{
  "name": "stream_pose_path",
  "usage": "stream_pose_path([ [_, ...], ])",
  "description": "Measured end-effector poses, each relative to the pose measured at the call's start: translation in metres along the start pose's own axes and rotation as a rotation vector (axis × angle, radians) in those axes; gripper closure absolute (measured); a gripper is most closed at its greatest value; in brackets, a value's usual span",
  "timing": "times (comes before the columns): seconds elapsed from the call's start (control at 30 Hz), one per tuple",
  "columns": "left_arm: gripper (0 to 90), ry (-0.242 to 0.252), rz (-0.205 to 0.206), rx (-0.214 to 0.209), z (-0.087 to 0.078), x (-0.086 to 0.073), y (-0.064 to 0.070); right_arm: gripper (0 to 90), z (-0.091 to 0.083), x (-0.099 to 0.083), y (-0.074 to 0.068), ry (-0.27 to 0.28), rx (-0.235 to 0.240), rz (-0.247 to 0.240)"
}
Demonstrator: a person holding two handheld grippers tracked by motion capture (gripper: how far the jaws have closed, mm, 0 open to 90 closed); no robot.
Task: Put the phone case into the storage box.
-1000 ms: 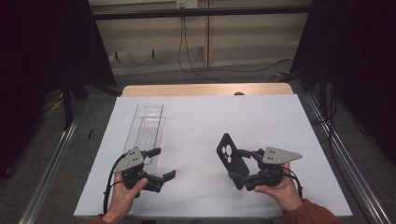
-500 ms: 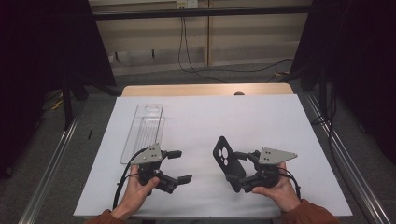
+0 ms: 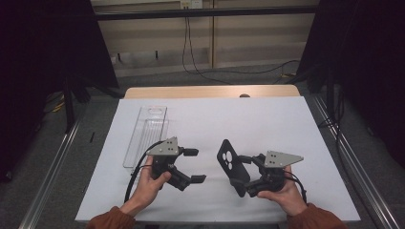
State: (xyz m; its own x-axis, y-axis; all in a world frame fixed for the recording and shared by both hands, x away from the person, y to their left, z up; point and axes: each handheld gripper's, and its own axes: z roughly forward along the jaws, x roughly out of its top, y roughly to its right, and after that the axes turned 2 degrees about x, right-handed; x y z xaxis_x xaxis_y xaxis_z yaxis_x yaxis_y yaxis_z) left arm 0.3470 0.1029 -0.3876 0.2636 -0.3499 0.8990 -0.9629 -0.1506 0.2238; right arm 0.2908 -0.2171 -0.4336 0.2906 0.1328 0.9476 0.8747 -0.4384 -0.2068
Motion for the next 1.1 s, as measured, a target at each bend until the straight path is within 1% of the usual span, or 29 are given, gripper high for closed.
stream_pose_path([
  [0.03,6.6,-0.003,0.002,0.000,0.001,0.002,0.000,14.5,0.000,0.000,0.000,0.001,0.000,-0.001],
  [0.07,6.4,-0.006,0.012,-0.004,0.002,0.003,0.000,14.5,0.000,0.000,0.001,0.002,0.000,-0.003],
  [0.1,6.4,-0.016,0.019,-0.013,0.004,0.005,-0.001,14.5,0.000,0.000,0.001,0.003,0.000,-0.003],
  [0.13,6.2,-0.019,0.016,-0.026,0.006,0.006,-0.002,14.5,0.000,0.000,0.001,0.003,0.000,-0.003],
  [0.17,5.4,-0.023,0.022,-0.031,0.007,0.007,-0.002,14.5,0.000,0.000,0.001,0.003,0.000,-0.005],
  [0.23,5.5,-0.034,0.041,-0.027,0.009,0.009,-0.002,14.5,0.000,0.000,0.001,0.002,0.005,-0.007],
  [0.27,5.1,-0.029,0.032,-0.036,0.011,0.010,-0.002,14.5,0.000,0.000,0.001,0.001,0.005,-0.010],
  [0.37,2.9,-0.035,0.047,-0.067,0.013,0.012,-0.004,14.5,0.001,0.000,0.000,-0.003,0.011,-0.009],
  [0.47,2.5,-0.043,0.044,-0.083,0.016,0.013,-0.006,14.4,0.003,-0.001,0.000,-0.011,0.022,-0.013],
  [0.6,2.3,-0.050,0.046,-0.101,0.020,0.014,-0.008,14.4,0.005,-0.002,0.000,-0.022,0.038,-0.016],
  [0.7,2.2,-0.056,0.052,-0.104,0.021,0.016,-0.011,14.4,0.007,-0.002,-0.001,-0.030,0.050,-0.021],
  [0.77,2.4,-0.040,0.055,-0.103,0.022,0.019,-0.013,14.4,0.008,-0.003,-0.001,-0.035,0.054,-0.023],
  [0.83,2.3,-0.034,0.053,-0.114,0.023,0.021,-0.014,14.4,0.009,-0.002,-0.001,-0.035,0.057,-0.024],
  [0.9,2.5,-0.041,0.065,-0.119,0.025,0.023,-0.014,14.4,0.009,-0.002,-0.002,-0.036,0.061,-0.024],
  [0.97,2.7,-0.036,0.068,-0.135,0.027,0.024,-0.014,14.4,0.009,-0.002,-0.003,-0.038,0.062,-0.027],
  [1.03,3.1,-0.050,0.078,-0.133,0.029,0.025,-0.014,14.4,0.009,-0.002,-0.003,-0.038,0.068,-0.030],
  [1.1,2.8,-0.047,0.080,-0.144,0.031,0.026,-0.014,14.4,0.010,-0.002,-0.003,-0.039,0.068,-0.030],
])
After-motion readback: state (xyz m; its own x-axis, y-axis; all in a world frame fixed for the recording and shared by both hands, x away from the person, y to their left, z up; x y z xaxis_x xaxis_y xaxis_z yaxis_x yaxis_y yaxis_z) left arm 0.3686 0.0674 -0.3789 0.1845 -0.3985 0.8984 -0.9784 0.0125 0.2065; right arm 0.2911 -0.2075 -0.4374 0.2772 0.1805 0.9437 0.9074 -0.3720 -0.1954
